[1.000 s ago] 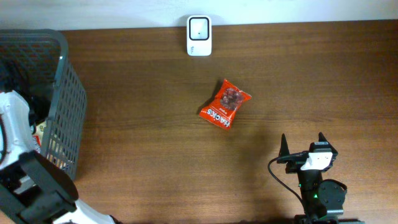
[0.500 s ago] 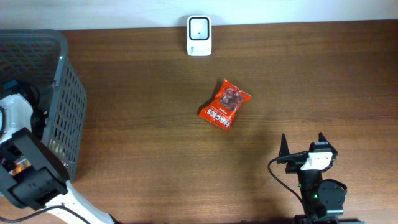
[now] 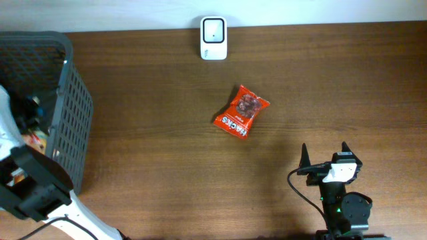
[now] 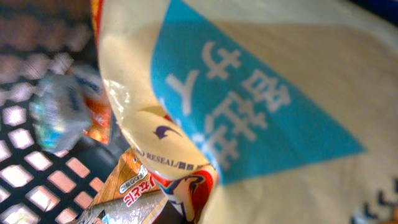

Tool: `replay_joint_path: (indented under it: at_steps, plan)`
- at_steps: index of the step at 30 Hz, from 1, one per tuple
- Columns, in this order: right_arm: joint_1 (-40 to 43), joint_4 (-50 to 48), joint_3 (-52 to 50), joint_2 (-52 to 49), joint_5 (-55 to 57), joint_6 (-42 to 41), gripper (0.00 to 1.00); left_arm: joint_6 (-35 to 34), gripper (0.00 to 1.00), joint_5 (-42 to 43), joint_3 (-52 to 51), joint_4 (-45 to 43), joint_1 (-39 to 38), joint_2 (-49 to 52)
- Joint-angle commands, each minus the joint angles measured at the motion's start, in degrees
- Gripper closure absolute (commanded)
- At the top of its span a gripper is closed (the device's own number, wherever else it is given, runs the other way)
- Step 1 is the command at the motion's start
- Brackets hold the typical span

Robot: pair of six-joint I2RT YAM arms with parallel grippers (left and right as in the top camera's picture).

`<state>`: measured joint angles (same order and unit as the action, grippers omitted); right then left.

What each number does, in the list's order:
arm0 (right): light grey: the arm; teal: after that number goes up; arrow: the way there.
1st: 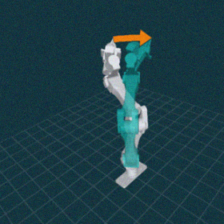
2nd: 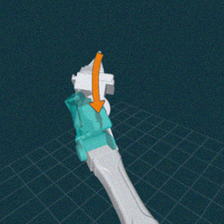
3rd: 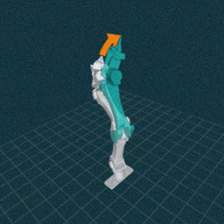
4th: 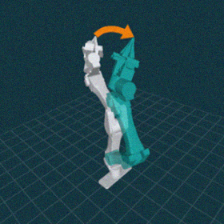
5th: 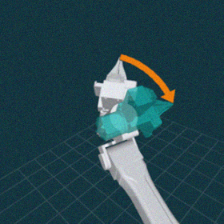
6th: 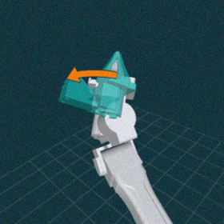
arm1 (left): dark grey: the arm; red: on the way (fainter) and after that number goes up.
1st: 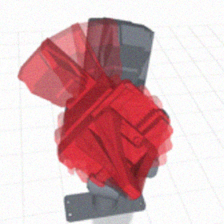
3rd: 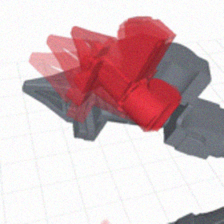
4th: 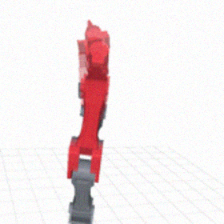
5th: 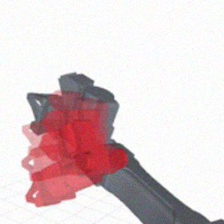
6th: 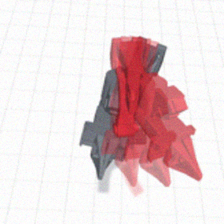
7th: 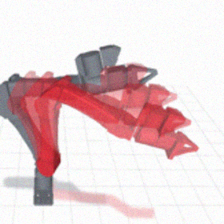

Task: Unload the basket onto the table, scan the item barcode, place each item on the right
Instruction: 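Reach the left gripper into the basket and grasp the yellow chip bag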

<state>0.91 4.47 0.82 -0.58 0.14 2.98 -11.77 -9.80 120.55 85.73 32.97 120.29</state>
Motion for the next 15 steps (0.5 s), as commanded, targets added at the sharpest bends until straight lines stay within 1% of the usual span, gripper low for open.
replay_joint_path:
  at_steps: [1,3,5,6,7,8,10,12,13,14,15]
  plan:
    - [-0.5,0.1,-0.5,0.4,0.5,-0.5,0.02,-0.1,1.00,6.8,18.6,5.8,0.0,-1.1]
    - [-0.5,0.1,-0.5,0.4,0.5,-0.5,0.01,-0.1,1.00,9.3,29.9,9.4,0.0,-1.1]
    - [-0.5,0.0,-0.5,0.4,0.5,-0.5,0.02,0.3,1.00,14.2,39.4,11.0,-0.3,-1.3]
    - [-0.5,0.0,-0.5,0.4,0.5,-0.5,0.02,2.3,1.00,18.8,43.0,11.0,-0.7,-1.9]
    - [-0.5,0.0,-0.5,0.4,0.5,-0.5,0.01,4.1,1.00,25.7,46.6,11.0,-1.5,-3.1]
    - [-0.5,0.1,-0.5,0.4,0.5,-0.5,0.02,4.5,1.00,30.3,49.1,11.0,-2.6,-4.4]
    - [-0.5,0.1,-0.5,0.4,0.5,-0.5,0.02,4.6,1.00,32.0,52.1,11.0,-5.9,-6.7]
    - [-0.5,0.0,-0.5,0.4,0.5,-0.5,0.02,5.2,1.00,32.2,52.5,11.0,-11.6,-8.9]
    - [-0.5,0.0,-0.5,0.4,0.5,-0.5,0.02,5.2,1.00,32.3,52.5,11.0,-15.4,-9.5]
    - [-0.5,0.0,-0.5,0.4,0.5,-0.5,0.02,5.2,1.00,32.6,52.5,11.0,-21.1,-9.6]
    - [-0.5,0.0,-0.5,0.4,0.5,-0.5,0.02,5.2,1.00,32.4,52.1,11.0,-24.6,-9.6]
